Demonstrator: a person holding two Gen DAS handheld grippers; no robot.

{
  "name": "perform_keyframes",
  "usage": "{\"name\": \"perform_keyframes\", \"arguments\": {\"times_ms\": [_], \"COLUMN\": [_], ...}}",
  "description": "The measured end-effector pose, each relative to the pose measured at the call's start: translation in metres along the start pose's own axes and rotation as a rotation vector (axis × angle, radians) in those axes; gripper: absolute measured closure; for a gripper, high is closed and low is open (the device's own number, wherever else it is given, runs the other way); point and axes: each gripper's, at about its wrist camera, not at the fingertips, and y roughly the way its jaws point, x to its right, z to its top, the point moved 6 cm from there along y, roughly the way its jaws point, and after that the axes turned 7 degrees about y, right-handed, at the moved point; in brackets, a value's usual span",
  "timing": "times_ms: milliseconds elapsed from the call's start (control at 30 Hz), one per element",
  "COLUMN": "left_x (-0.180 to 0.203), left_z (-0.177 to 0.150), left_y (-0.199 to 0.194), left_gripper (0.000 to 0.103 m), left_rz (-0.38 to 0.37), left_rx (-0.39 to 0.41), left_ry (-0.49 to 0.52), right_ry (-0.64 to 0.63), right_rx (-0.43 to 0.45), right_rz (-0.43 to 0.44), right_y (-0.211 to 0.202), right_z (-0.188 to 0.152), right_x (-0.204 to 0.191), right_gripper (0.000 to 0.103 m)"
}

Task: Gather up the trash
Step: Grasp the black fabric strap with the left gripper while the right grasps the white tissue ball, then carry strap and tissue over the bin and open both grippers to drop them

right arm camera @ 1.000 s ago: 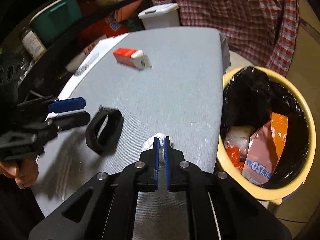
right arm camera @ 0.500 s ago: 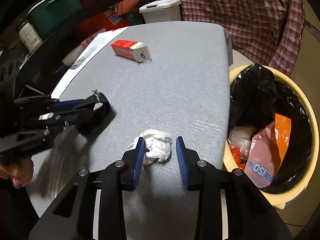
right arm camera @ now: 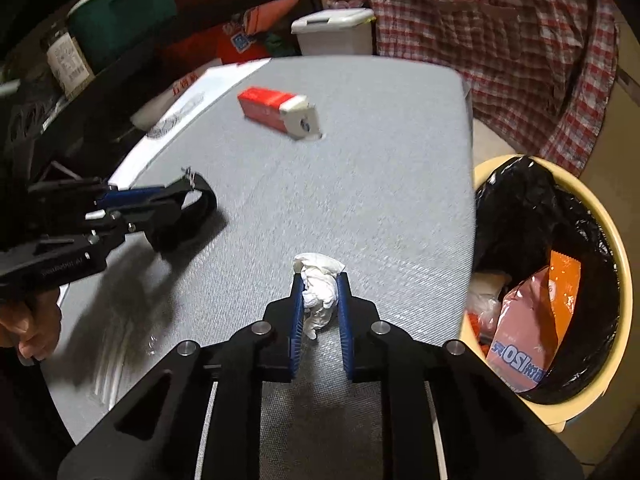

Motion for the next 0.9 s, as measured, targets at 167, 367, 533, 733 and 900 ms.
{"name": "perform_keyframes", "arguments": {"times_ms": [167,367,533,733,900], "left_x": [-0.003,-0.007,-0.012,-0.016,-0.020], "left_z": [0.003,0.009,0.016,0.023,0.029], "left_y": [-0.005,-0.015,-0.027,-0.041,-0.051], "left_gripper": [0.080,0.080,0.080,0.080,0.080], "left_rz": [0.013,0.035,0.057,0.075,0.088], "left_rx": [0.022,0.054,0.089,0.127,0.159], "left_ry": [-0.009,-0.022,-0.047,-0.083,-0.104], "right_ry": [0.028,0.049,0.072,0.095,0.123], "right_rx": [0.079,0.170,0.216,0.260,0.300], "right_rz": [0.004,0.005,0.009,0.002,-0.010], "right_y": [-0.019,-0.046,-0.063,-0.080,-0.095], "right_z": [0.011,0.021,0.025,0.027,0.029], "right_x": [0.003,0.009,0.015,0.024,0.036], "right_gripper": [0.087,0.087,0.087,0.087,0.087]}}
